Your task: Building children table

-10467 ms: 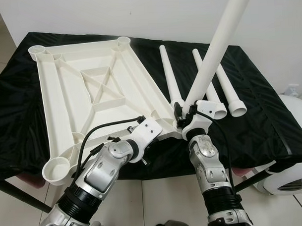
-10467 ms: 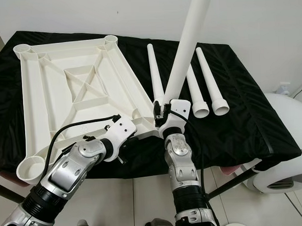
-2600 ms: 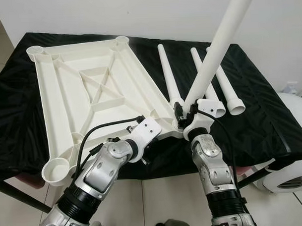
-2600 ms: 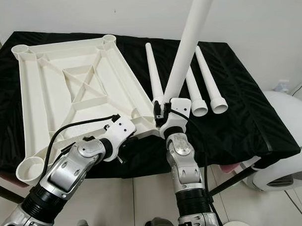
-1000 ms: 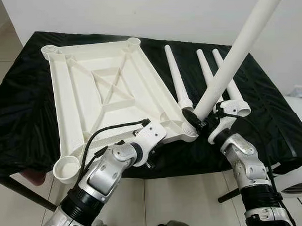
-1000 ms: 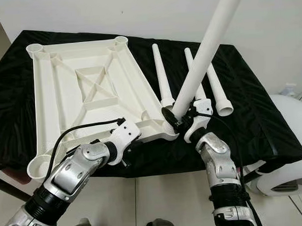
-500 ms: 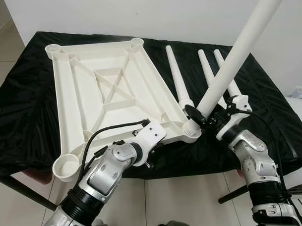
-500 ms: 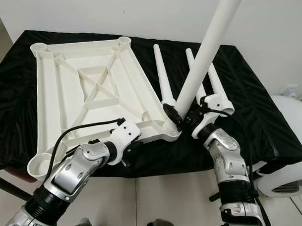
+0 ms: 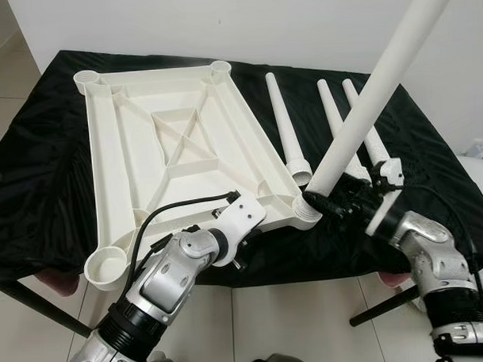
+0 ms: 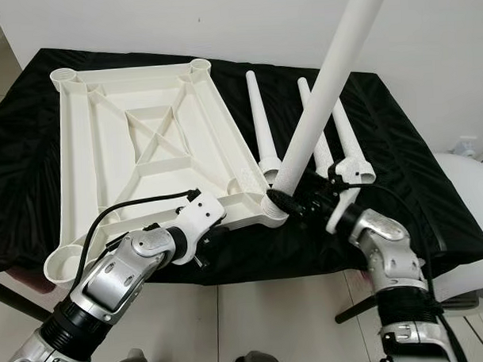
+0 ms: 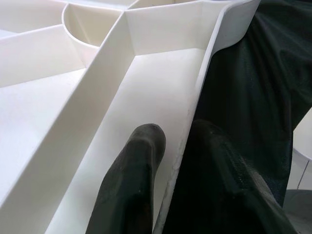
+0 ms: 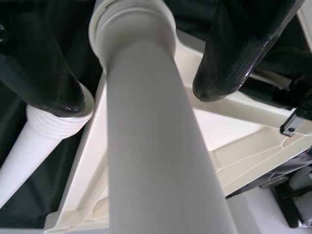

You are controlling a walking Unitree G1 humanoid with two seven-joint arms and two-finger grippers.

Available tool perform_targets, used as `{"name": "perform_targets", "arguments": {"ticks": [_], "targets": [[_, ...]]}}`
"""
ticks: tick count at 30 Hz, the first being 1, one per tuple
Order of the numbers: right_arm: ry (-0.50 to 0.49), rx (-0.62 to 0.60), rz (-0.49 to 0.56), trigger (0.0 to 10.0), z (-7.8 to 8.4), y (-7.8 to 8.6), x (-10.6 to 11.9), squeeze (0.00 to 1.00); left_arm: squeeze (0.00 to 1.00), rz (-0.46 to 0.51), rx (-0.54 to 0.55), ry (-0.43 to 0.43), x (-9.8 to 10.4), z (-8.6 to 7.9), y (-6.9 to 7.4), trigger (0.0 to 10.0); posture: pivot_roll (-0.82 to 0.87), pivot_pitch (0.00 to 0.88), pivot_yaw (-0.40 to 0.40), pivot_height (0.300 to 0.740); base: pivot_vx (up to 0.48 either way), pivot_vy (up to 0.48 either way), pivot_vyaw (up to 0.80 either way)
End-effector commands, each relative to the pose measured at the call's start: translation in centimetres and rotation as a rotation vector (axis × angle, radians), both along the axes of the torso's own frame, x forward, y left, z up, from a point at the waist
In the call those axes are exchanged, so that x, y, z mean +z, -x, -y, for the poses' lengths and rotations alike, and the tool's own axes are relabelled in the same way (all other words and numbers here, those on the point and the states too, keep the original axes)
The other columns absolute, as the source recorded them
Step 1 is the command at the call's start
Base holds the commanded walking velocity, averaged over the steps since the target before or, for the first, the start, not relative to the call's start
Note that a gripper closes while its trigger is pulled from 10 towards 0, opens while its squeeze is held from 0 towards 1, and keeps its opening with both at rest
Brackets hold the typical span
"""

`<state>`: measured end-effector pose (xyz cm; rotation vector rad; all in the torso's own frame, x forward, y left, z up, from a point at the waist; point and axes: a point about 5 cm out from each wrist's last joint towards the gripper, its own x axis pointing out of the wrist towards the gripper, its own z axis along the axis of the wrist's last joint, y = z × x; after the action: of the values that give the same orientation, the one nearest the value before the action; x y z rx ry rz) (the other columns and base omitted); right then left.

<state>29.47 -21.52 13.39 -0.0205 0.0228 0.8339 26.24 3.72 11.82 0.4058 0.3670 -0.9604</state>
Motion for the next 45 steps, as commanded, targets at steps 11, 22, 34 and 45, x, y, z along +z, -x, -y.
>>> {"name": "perform_targets", "arguments": {"ticks": [11,22,34,45], "targets": [[0.012,-0.051,0.045,10.0,0.1,-2.0,0.2,0.0,0.0,-0.029,-0.046,-0.016,-0.4,0.4,0.4,10.0,-0.02,0.02,-0.067,0.74,0.0,0.0,0.0],[0.022,-0.057,0.02,0.0,-0.4,-2.2,-0.9,0.0,0.0,-0.028,-0.043,-0.018,-0.5,0.3,0.4,10.0,-0.01,0.015,-0.075,0.74,0.0,0.0,0.0],[-0.049,-0.103,0.045,10.0,-2.1,-1.5,-1.0,0.0,0.0,-0.027,-0.052,-0.017,-0.5,0.5,0.6,10.0,-0.01,0.01,-0.079,0.74,0.0,0.0,0.0],[-0.17,-0.275,0.104,10.0,-6.5,-0.7,0.0,0.0,0.0,-0.032,-0.055,-0.019,-0.6,0.5,0.7,10.0,-0.01,0.017,-0.08,0.74,0.0,0.0,0.0]]}}
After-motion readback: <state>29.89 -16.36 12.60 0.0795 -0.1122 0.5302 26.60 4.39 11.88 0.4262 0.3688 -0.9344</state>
